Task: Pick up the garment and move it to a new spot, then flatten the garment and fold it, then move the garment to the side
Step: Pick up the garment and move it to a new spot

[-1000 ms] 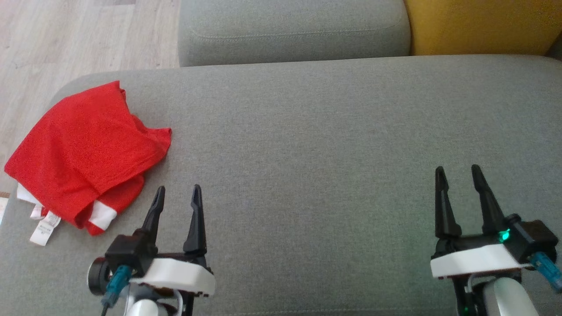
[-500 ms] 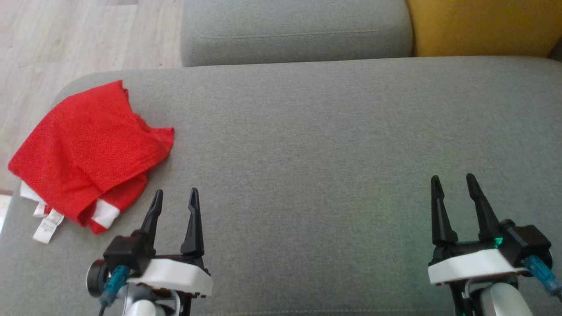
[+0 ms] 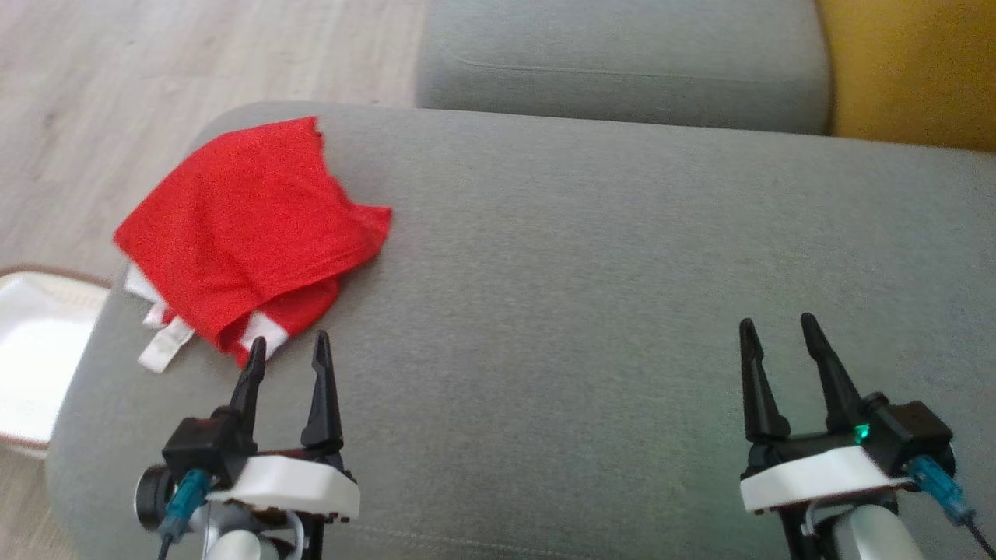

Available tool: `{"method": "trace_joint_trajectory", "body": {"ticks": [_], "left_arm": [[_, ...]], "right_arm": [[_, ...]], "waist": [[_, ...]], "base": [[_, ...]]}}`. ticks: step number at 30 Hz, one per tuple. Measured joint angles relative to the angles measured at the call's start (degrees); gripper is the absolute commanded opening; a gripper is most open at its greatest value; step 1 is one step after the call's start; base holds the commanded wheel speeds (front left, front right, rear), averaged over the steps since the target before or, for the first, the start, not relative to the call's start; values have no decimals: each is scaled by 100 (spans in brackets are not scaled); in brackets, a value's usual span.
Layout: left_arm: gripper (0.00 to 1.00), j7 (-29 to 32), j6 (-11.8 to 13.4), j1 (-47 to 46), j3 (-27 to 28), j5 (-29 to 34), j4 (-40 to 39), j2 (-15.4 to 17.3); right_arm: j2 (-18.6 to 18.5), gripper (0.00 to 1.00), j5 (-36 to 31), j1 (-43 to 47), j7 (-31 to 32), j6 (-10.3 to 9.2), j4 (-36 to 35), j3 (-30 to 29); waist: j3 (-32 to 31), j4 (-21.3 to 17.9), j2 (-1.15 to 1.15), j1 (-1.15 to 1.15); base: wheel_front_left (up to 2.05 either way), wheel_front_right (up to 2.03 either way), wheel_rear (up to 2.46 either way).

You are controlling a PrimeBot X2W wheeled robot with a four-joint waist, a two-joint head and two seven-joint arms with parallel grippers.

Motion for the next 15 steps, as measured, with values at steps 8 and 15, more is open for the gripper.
{"method": "trace_joint_trajectory", "body": {"ticks": [8, 15], "left_arm": [[100, -1, -2, 9, 210, 56, -16, -2], [100, -15, -9, 41, 385, 60, -65, -2]], "right_arm": [[-1, 100, 55, 7, 0, 0, 30, 204], [0, 100, 71, 23, 0, 0, 42, 313]], "waist": [[-31, 605, 0, 0], [-36, 983, 0, 0]], "base": [[0, 0, 0], [0, 0, 0]]}}
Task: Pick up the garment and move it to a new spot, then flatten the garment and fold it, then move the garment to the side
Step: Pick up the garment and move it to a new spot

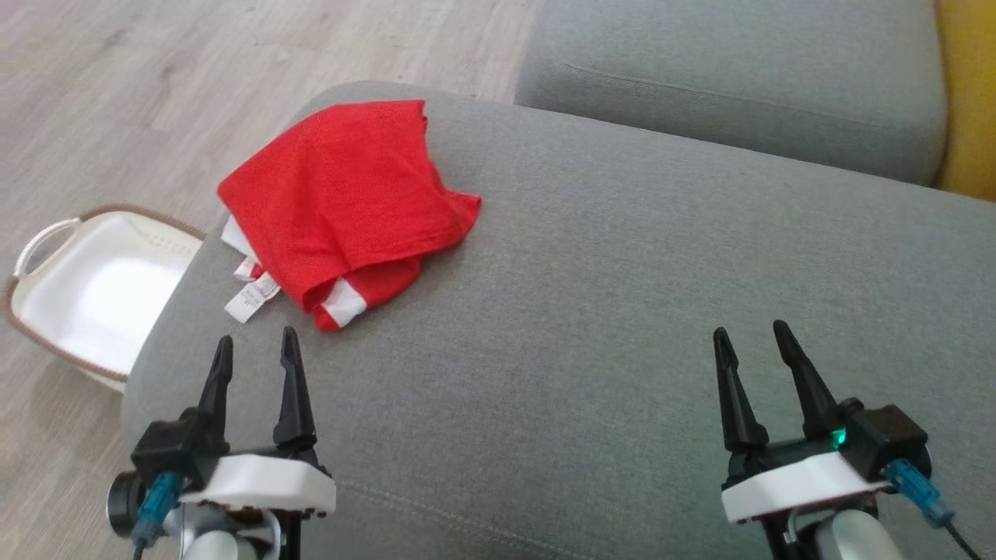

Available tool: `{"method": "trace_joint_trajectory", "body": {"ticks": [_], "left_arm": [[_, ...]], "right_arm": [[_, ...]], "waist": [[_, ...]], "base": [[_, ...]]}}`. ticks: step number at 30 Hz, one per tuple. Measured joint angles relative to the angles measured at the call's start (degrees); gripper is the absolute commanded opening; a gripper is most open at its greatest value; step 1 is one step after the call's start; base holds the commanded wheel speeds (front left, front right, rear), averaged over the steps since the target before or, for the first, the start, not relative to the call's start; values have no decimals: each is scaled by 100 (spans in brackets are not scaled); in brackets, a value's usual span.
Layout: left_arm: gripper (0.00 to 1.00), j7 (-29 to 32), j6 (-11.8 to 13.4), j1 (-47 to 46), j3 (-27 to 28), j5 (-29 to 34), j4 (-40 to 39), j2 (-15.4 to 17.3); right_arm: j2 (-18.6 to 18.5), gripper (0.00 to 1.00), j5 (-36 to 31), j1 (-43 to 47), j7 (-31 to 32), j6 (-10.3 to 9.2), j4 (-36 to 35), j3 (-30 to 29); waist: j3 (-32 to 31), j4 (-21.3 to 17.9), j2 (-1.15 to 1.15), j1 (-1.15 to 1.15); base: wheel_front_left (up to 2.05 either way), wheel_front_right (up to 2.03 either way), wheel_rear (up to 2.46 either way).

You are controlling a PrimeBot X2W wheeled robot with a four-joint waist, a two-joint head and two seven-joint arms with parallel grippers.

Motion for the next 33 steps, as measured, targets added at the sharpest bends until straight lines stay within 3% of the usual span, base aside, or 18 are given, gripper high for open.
{"method": "trace_joint_trajectory", "body": {"ticks": [9, 23, 29, 33], "left_arm": [[100, 0, -5, 116, 120, -1, -55, -2], [100, -1, -12, 50, 369, 2, -111, -7], [100, -1, -267, -503, 665, 222, -80, 13], [100, -7, -446, -1161, 757, 346, 147, 208]], "right_arm": [[0, 100, 41, 103, 0, 1, 24, 42], [-1, 100, -46, 80, 0, 1, -43, -30], [-1, 100, -183, -77, 0, 1, -231, -365], [-3, 100, -335, -244, 0, 1, -446, -568]], "waist": [[21, 122, 0, 0], [287, -21, 0, 0], [608, -141, 0, 0], [883, -230, 0, 0]], "base": [[0, 0, 0], [0, 0, 0], [0, 0, 0], [0, 0, 0]]}}
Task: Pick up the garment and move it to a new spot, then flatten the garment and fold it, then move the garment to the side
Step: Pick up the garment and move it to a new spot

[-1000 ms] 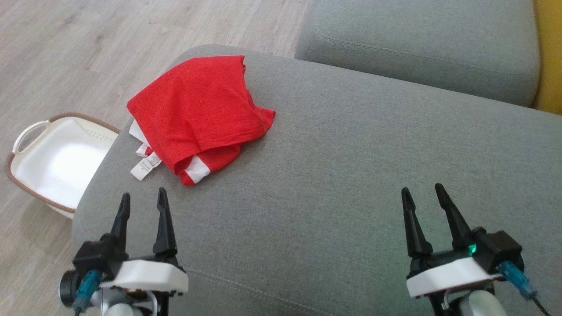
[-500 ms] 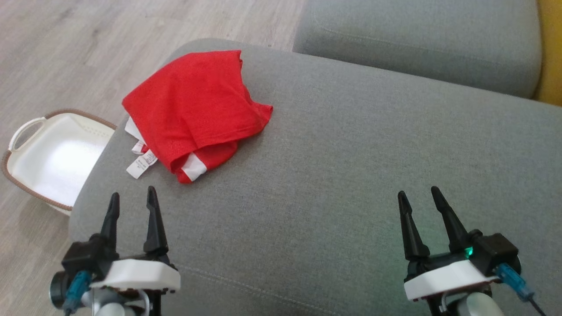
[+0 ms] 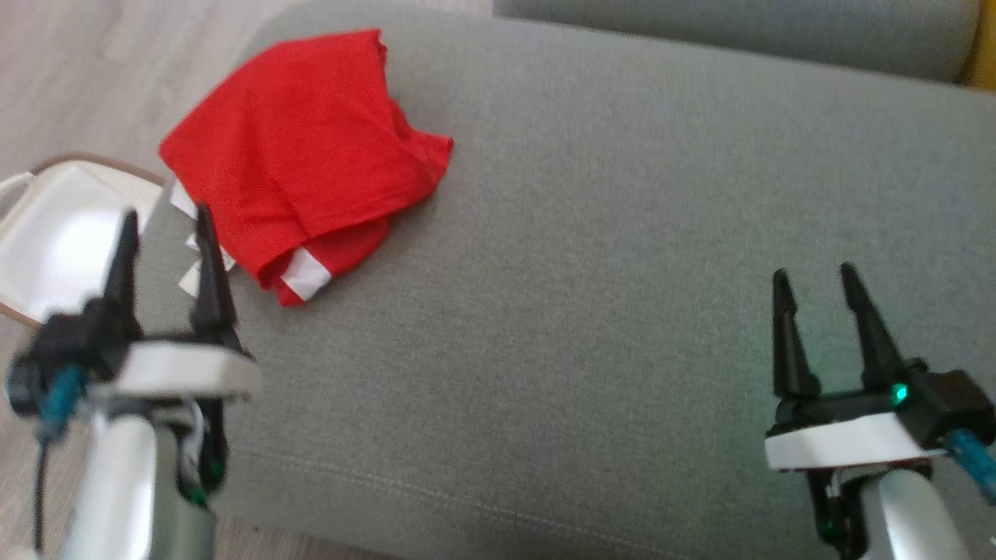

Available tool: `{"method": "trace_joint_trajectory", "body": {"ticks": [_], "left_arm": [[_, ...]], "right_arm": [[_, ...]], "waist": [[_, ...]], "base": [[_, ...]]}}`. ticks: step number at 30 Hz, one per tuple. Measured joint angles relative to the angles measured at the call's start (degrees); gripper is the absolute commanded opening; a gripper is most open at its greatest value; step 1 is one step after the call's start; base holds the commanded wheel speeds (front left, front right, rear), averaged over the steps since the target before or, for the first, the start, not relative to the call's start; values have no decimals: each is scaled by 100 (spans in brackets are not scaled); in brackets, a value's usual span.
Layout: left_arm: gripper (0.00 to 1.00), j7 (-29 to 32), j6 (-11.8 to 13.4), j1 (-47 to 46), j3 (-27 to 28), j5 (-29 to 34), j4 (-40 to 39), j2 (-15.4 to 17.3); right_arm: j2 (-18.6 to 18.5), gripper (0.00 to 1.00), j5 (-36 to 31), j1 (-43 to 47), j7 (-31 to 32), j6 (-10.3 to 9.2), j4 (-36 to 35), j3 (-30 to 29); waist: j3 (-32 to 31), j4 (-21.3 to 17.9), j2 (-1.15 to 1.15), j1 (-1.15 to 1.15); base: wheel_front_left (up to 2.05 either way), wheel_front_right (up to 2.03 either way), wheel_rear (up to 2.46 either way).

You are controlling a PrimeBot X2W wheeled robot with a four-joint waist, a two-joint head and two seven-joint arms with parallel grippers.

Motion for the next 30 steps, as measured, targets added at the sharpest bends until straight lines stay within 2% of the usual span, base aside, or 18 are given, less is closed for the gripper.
{"method": "trace_joint_trajectory", "body": {"ticks": [4, 10, 14, 18, 22, 30], "left_arm": [[100, 119, -245, -907, 65, 0, 682, 315], [100, 812, -678, -2218, -77, -31, 1700, 700], [100, 1403, -861, -2899, -327, -144, 2514, 868], [100, 1957, -916, -3460, -586, -261, 3325, 993], [100, 2256, -923, -3921, -762, -297, 4014, 1101], [100, 2214, -926, -4360, -959, -425, 4897, 1117]], "right_arm": [[-1, 100, -201, -90, -3, 0, -275, -259], [-5, 100, -394, -307, 5, 0, -660, -575], [-5, 100, -449, -371, 87, 0, -870, -662], [-7, 100, -512, -405, 164, 0, -1063, -714], [-8, 100, -565, -406, 242, 0, -1163, -717], [-8, 100, -636, -417, 316, 0, -1317, -691]], "waist": [[412, -115, 0, 0], [957, -221, 0, 0], [1272, -285, 0, 0], [1523, -341, 0, 0], [1697, -374, 0, 1], [1869, -419, 0, 1]], "base": [[0, 0, 0], [0, 0, 0], [0, 0, 0], [0, 0, 0], [0, 0, 0], [0, 0, 0]]}}
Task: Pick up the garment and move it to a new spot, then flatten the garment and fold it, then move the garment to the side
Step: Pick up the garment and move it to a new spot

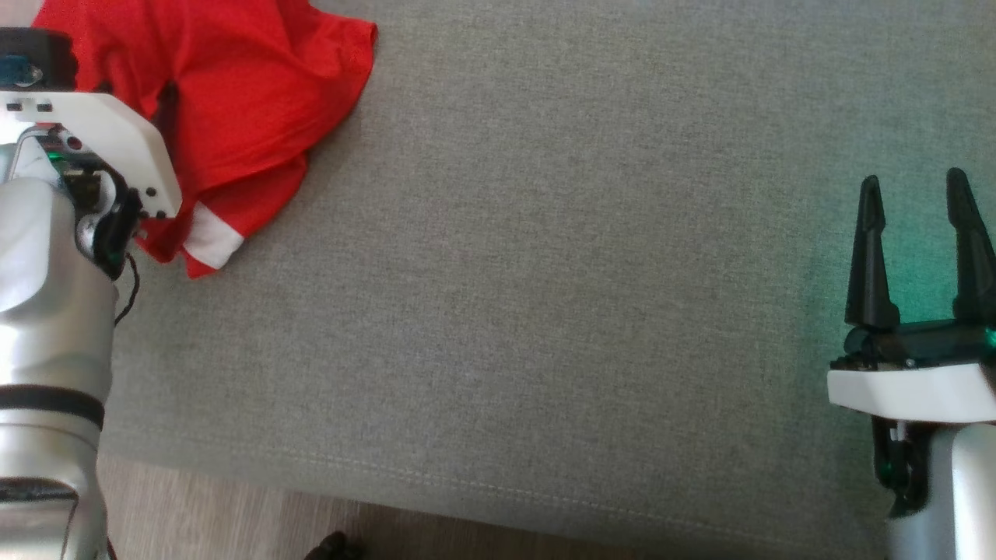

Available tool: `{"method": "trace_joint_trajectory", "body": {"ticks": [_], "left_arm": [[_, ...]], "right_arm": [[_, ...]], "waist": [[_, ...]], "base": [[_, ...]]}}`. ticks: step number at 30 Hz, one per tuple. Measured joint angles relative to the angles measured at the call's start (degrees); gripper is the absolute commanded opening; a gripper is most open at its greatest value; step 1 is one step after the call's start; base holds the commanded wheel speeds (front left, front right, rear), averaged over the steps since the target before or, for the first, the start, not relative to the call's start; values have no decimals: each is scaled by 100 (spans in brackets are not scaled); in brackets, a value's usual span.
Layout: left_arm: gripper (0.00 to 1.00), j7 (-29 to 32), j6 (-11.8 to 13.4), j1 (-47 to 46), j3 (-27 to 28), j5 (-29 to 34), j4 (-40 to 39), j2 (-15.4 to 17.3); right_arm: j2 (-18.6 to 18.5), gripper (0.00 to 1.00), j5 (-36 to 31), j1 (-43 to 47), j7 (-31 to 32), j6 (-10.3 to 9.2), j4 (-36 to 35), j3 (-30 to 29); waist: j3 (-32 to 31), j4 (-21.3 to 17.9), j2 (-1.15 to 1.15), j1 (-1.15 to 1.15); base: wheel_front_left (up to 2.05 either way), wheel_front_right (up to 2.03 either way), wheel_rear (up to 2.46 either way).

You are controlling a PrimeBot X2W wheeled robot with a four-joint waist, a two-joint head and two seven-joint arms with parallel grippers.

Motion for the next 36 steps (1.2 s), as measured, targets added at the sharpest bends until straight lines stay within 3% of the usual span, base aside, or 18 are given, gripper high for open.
{"method": "trace_joint_trajectory", "body": {"ticks": [1, 2, 3, 4, 16, 25, 30, 36], "left_arm": [[100, -22, -32, -51, -8, -38, 85, -3], [90, -47, -40, -88, -19, -69, 146, -3], [32, -90, -40, -124, -35, -103, 212, -5], [0, -143, -40, -159, -53, -136, 264, -5], [0, -1316, -40, -377, -138, -310, 387, 119], [0, -1949, 25, -425, 119, -575, -549, 227], [0, -1868, 69, -351, 101, -583, -1437, 242], [0, -1154, 200, 207, -191, -592, -2686, 220]], "right_arm": [[0, 100, 0, -1, 14, 0, -9, 2], [-1, 100, 1, -2, 14, 0, -9, 2], [-1, 100, 1, -3, 14, 0, -8, 5], [-1, 100, 1, -4, 14, 0, -8, 9], [-1, 100, 186, -20, -92, 0, 410, 136], [-1, 100, 599, 67, -265, 0, 976, 328], [0, 100, 803, 216, -299, 0, 1128, 503], [0, 100, 921, 289, -316, 0, 1160, 689]], "waist": [[17, -8, 0, 0], [30, -15, 0, 0], [40, -21, 0, 0], [47, -28, 0, 0], [-406, -76, 0, 0], [-1223, -186, 0, 0], [-1707, -328, 0, 0], [-2031, -685, 0, -1]], "base": [[0, 0, 0], [0, 0, 0], [0, 0, 0], [0, 0, 0], [0, 0, 0], [0, 0, 0], [0, 0, 0], [0, 0, 0]]}}
